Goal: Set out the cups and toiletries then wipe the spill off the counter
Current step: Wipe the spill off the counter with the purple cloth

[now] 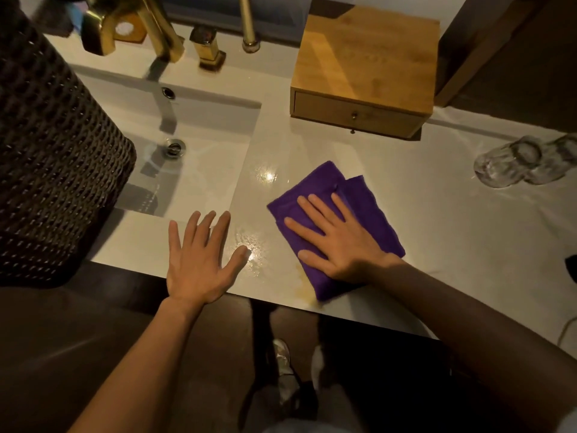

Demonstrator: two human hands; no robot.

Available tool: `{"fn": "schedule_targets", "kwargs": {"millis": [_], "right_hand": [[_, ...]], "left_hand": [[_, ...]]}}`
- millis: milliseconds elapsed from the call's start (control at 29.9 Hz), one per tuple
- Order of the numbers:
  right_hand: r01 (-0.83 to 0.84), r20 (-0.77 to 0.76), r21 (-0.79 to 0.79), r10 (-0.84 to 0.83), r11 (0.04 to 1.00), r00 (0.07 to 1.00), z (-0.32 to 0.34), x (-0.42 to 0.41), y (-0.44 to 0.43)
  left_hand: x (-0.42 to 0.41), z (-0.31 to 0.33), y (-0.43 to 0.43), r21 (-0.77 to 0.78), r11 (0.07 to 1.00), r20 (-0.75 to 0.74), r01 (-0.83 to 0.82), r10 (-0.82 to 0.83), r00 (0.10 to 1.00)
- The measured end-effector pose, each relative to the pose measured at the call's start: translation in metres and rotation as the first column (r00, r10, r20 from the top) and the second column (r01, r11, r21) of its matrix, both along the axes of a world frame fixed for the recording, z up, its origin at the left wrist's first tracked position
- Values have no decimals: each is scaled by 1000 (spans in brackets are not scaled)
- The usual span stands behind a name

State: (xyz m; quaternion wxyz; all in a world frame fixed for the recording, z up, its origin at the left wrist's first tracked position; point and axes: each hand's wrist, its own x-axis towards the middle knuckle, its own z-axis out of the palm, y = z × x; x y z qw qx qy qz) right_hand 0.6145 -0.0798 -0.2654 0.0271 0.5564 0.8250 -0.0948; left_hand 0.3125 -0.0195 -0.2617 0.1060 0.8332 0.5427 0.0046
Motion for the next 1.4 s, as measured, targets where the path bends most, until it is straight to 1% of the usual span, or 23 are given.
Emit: {"fn": "schedule_targets", "kwargs": {"millis": [67,134,200,301,367,434,534,568,601,668,701,802,902,969,1035,1136,1202,1236,1303,1336,1403], "right_hand": [[-78,13,11,78,997,997,1,8,-15],[-101,27,21,100,995,995,2,20,-31],[-21,27,0,21,1000,999,4,29,-48],[233,26,0,-233,973,972,4,34,-83],[442,7,61,-443,895,896,3,24,-109],[622,14,96,-626,777,779,2,0,-124],[793,21,47,-794,608,607,5,-50,-114],[820,7,31,-821,571,571,6,-67,-106],[829,-12,27,-829,558,559,7,-83,-97],[824,-40,46,-823,564,566,6,-108,-75],[833,-38,41,-832,552,553,6,-115,-63],[862,-14,-26,-862,506,506,6,-116,-22],[856,-42,-11,-856,517,516,7,-100,24],[825,-34,2,-824,566,566,7,-87,56],[725,-4,12,-725,688,688,5,-75,86],[444,35,5,-443,896,896,4,-58,118],[189,65,5,-189,982,980,5,-52,128],[56,76,6,-56,998,995,6,-52,129],[-173,85,9,172,985,981,9,-56,123],[-259,78,9,257,966,963,10,-59,116],[-374,57,11,373,927,926,9,-65,93]], "left_hand": [[0,0,0,1,1000,12,1,-1,1000],[0,1,-1,-2,1000,17,1,-1,1000],[0,1,-1,-8,1000,18,-2,2,1000],[-1,1,-1,-8,1000,23,-1,1,1000],[-1,1,-1,-5,1000,18,5,-5,1000],[-1,1,-1,-6,1000,9,8,-8,1000],[0,1,-2,-12,1000,22,1,-1,1000],[0,1,-2,-13,1000,28,3,-2,1000],[0,1,-2,-12,1000,32,4,-4,999],[-1,0,-2,-2,1000,32,7,-7,999],[-1,0,-2,2,1000,30,9,-9,1000],[-1,0,-2,0,1000,30,9,-9,1000],[-2,0,-2,-4,1000,42,1,-1,999],[-2,-1,-2,-13,1000,38,0,0,999],[-4,-3,0,-9,1000,45,-2,3,999],[-5,-4,0,17,1000,91,4,-6,996],[-5,-4,1,22,1000,108,2,-4,994],[-5,-3,1,22,1000,112,-3,0,994],[-4,-1,1,23,1000,137,-11,7,991],[-4,0,1,27,1000,159,-11,7,987],[-5,1,1,33,999,201,-11,4,980]]}}
